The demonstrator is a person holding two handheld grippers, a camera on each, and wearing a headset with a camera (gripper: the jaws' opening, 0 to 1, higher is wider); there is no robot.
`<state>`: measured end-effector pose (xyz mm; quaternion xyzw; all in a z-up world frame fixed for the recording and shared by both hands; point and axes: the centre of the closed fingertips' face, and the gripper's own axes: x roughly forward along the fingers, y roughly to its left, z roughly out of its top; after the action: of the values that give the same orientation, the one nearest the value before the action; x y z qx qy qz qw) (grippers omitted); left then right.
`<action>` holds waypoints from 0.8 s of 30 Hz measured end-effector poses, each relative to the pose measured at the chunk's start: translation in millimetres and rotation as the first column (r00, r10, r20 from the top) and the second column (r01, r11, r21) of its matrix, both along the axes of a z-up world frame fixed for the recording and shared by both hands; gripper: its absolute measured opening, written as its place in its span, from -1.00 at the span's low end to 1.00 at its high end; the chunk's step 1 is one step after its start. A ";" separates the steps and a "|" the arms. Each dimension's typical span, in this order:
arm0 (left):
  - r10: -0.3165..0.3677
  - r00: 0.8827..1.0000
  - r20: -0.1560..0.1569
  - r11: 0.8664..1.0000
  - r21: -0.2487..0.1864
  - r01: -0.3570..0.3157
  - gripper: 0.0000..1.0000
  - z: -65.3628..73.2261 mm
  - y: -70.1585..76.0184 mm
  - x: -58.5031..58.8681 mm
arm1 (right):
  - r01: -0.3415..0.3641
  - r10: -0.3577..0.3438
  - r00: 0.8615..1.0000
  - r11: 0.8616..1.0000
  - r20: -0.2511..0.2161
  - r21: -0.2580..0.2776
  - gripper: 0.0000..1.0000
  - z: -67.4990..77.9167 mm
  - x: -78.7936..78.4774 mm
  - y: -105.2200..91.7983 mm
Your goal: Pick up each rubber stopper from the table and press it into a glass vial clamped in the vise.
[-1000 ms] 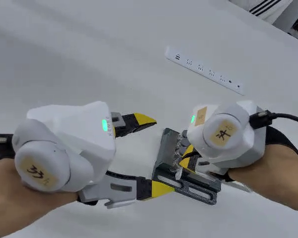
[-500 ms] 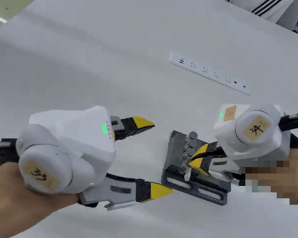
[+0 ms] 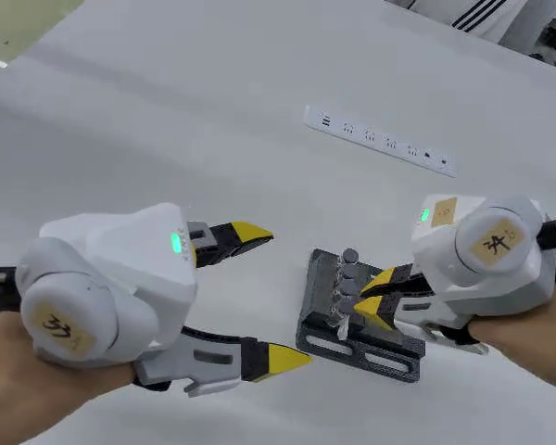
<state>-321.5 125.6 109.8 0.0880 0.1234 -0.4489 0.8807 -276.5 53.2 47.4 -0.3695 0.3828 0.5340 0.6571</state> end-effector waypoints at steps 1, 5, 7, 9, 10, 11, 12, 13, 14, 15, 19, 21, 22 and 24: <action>-0.002 1.000 -0.002 1.000 -0.002 0.002 0.34 0.4 0.3 -0.7 | 0.016 -0.016 1.000 1.000 -0.003 0.017 -0.91 1.1 -0.3 -2.6; -0.003 1.000 -0.011 1.000 0.000 0.003 0.41 1.1 1.8 -1.9 | 0.063 -0.062 0.998 0.996 -0.018 0.059 -0.83 5.1 -3.4 -12.8; 0.000 1.000 -0.013 1.000 0.000 0.000 0.45 2.0 3.6 -1.6 | 0.085 -0.084 0.996 0.994 -0.020 0.075 -0.78 7.2 -4.6 -21.0; 0.002 1.000 -0.019 1.000 -0.004 -0.002 0.48 3.2 4.5 -1.6 | 0.111 -0.109 0.994 0.989 -0.019 0.094 -0.72 9.4 -4.9 -30.0; 0.002 1.000 -0.021 1.000 -0.003 -0.002 0.49 3.2 4.7 -1.8 | 0.117 -0.116 0.993 0.988 -0.020 0.101 -0.70 10.2 -5.5 -33.3; 0.000 1.000 -0.025 1.000 -0.001 0.000 0.50 2.7 4.8 -2.2 | 0.129 -0.128 0.992 0.985 -0.022 0.111 -0.67 11.2 -5.9 -36.5; -0.005 1.000 -0.029 1.000 0.004 0.005 0.51 1.9 4.8 -3.0 | 0.151 -0.148 0.989 0.981 -0.027 0.125 -0.64 12.2 -6.3 -41.2; -0.007 1.000 -0.029 1.000 0.007 0.007 0.53 1.6 4.8 -3.3 | 0.162 -0.160 0.987 0.978 -0.030 0.133 -0.62 12.4 -7.4 -44.8; -0.009 0.999 -0.032 1.000 0.007 0.009 0.56 1.4 4.6 -3.7 | 0.172 -0.169 0.985 0.974 -0.031 0.145 -0.58 13.1 -8.8 -49.4; -0.010 0.999 -0.036 1.000 0.004 0.011 0.61 1.3 4.4 -4.1 | 0.182 -0.179 0.983 0.971 -0.032 0.154 -0.55 14.1 -10.0 -52.5; -0.011 0.999 -0.050 1.000 0.012 0.011 0.70 -1.3 5.3 -5.9 | 0.218 -0.215 0.976 0.957 -0.036 0.192 -0.42 14.7 -14.9 -68.6; -0.010 0.998 -0.057 1.000 0.012 0.011 0.73 -2.1 5.4 -7.5 | 0.236 -0.233 0.972 0.949 -0.039 0.211 -0.38 14.4 -17.5 -77.0; -0.011 0.998 -0.060 1.000 0.014 0.012 0.75 -2.6 5.2 -8.5 | 0.242 -0.238 0.970 0.945 -0.041 0.219 -0.35 14.2 -18.7 -80.4; -0.013 0.998 -0.063 1.000 0.022 0.015 0.80 -3.2 4.7 -10.6 | 0.254 -0.251 0.967 0.939 -0.044 0.233 -0.28 14.2 -23.2 -87.9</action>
<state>-332.1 130.2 106.6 0.0845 0.1554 -0.4562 0.8721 -299.8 -34.7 61.6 -0.2329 0.3651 0.4895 0.7569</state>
